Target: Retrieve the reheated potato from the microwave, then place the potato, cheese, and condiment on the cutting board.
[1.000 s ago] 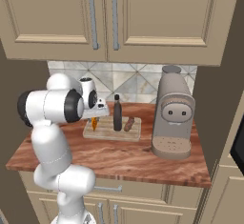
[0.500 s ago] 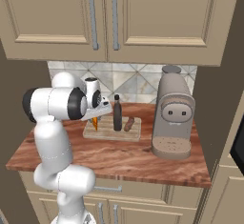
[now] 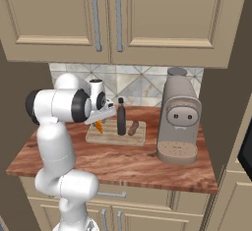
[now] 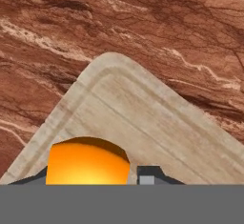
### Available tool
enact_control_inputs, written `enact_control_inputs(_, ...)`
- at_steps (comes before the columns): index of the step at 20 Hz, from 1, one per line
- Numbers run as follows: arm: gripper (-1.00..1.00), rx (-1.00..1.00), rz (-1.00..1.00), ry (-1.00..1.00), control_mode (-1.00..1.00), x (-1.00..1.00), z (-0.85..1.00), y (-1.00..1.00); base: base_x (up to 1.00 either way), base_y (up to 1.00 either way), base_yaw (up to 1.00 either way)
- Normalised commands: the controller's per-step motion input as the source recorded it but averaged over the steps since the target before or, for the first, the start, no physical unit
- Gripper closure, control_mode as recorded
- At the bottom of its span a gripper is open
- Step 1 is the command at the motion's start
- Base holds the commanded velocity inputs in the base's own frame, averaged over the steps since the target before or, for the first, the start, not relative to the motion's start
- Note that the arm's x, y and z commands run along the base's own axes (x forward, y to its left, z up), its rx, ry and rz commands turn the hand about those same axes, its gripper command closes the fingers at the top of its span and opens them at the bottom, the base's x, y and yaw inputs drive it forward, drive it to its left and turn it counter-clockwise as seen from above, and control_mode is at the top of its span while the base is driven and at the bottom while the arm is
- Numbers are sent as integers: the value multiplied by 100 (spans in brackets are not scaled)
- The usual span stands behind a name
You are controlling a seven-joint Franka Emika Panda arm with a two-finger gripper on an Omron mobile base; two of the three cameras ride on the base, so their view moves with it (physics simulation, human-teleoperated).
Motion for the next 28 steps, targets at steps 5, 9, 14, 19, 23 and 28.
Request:
enact_control_inputs(5,-100,0,3,2,-100,-6,-14,-23,0,0,0)
enact_control_inputs(9,-100,0,3,0,-100,-18,6,-13,0,0,0)
enact_control_inputs(14,-100,0,2,0,-100,-19,16,0,0,0,0)
enact_control_inputs(19,-100,0,4,0,-100,-17,48,4,0,0,0)
enact_control_inputs(23,-100,0,0,0,-100,-52,40,6,0,0,0)
enact_control_inputs(28,-100,0,-6,0,-100,-65,24,7,0,0,0)
